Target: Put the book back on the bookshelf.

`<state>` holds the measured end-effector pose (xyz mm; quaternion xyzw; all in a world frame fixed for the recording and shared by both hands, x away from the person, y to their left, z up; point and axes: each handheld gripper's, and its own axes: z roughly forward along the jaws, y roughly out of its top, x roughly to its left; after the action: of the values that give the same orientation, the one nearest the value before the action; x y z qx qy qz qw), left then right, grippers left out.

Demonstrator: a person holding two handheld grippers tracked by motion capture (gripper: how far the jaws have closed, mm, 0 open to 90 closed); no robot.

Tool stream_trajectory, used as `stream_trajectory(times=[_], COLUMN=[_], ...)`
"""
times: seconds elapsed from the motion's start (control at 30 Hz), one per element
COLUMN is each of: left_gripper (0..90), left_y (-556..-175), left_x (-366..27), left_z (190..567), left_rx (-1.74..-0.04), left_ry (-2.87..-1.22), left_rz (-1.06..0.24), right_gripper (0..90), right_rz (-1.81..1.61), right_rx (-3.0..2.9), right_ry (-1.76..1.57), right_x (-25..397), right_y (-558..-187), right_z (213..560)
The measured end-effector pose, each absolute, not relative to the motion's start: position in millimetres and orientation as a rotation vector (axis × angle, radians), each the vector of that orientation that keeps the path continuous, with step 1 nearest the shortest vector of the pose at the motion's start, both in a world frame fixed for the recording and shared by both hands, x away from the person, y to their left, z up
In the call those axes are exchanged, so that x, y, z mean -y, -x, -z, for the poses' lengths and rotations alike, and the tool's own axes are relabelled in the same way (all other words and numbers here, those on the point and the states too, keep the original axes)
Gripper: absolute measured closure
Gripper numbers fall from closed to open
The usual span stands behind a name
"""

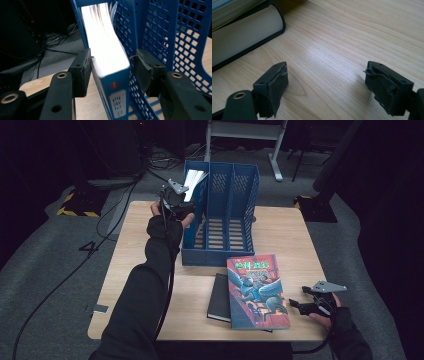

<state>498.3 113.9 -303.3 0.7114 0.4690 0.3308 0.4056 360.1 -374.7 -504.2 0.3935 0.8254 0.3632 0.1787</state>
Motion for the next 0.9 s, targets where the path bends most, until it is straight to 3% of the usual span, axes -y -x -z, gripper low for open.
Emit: stream_trajectory(times=[0.9], left_gripper=[46.3], left_y=[-457.5], left_x=[-124.4], left_z=[331.3], left_rx=[-1.05], left_ry=[-1.917], left_rz=[-0.759], right_gripper=[18.3], right_rz=[-1.026], right_rx=[-2.333], right_ry=[-1.118], right_x=[374.6], right_y=[-360.1], right_z=[504.2])
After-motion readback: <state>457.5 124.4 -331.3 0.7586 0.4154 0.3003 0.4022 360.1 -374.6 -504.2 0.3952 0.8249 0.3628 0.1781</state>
